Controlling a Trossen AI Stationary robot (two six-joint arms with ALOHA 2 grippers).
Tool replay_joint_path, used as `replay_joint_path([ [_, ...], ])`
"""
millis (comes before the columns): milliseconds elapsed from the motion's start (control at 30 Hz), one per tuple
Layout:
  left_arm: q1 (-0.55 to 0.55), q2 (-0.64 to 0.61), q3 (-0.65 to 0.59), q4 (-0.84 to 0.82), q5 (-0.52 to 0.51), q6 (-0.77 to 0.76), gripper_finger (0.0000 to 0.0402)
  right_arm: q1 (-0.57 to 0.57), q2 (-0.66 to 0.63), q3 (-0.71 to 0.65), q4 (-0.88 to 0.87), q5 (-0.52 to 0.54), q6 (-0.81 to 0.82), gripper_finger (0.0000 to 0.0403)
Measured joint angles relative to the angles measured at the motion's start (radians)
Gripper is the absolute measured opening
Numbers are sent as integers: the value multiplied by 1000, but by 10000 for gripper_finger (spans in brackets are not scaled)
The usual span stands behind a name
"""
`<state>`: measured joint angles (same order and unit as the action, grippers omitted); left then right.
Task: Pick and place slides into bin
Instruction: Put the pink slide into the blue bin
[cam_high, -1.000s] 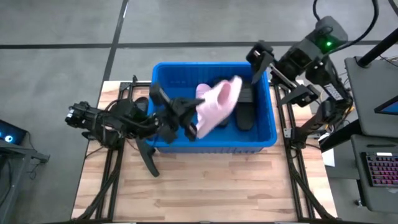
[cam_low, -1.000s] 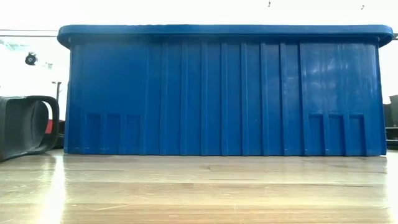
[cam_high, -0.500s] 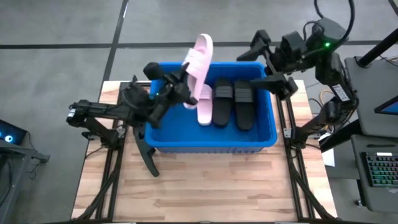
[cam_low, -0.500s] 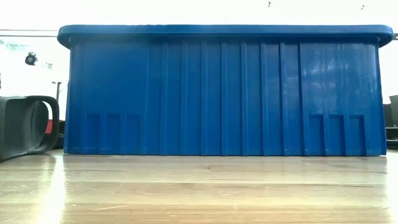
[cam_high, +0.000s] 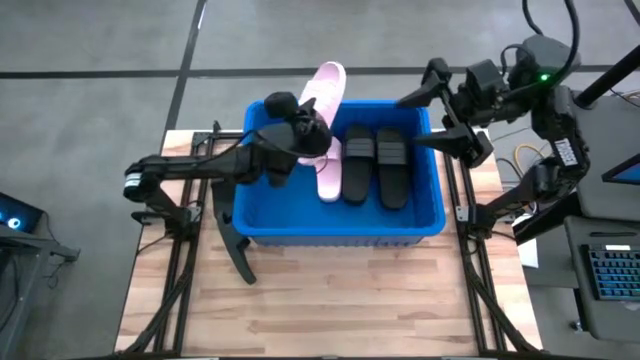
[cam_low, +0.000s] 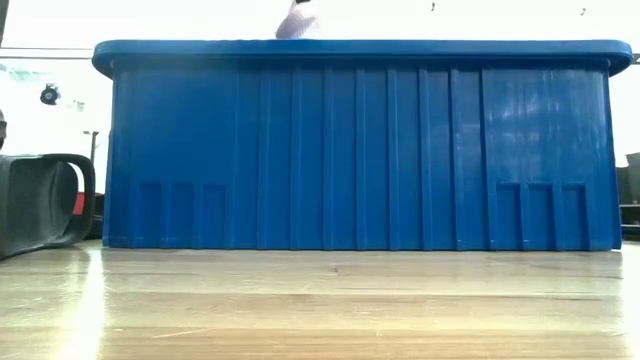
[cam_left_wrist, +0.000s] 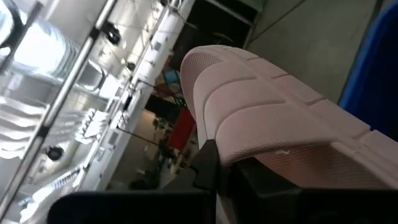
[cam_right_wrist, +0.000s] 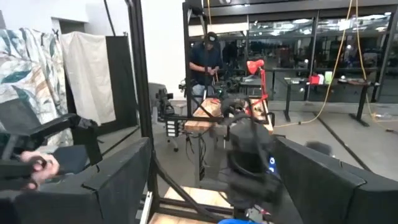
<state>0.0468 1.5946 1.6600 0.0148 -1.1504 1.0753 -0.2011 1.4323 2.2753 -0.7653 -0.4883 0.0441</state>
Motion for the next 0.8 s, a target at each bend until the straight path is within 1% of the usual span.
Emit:
replay_joint_path([
  [100,35,21,26,-97,45,-103,0,8,-11,0,-2,0,-1,328],
  [233,74,53,72,-269,180,-296,0,9,-28,0,-11,1,0,328],
  [300,87,78,95,-353,188,-353,0,9,-34,0,-20,5,-1,328],
  [400,108,121,123,-427,177,-389,0,9,-38,0,-44,11,0,328],
  [533,122,186,141,-445,139,-389,0,9,-37,0,-76,19,-1,327],
  [633,126,230,148,-443,88,-390,0,9,-35,-1,-91,20,-1,327],
  [800,128,293,169,-443,-32,-392,0,9,-27,-2,-92,21,-19,327],
])
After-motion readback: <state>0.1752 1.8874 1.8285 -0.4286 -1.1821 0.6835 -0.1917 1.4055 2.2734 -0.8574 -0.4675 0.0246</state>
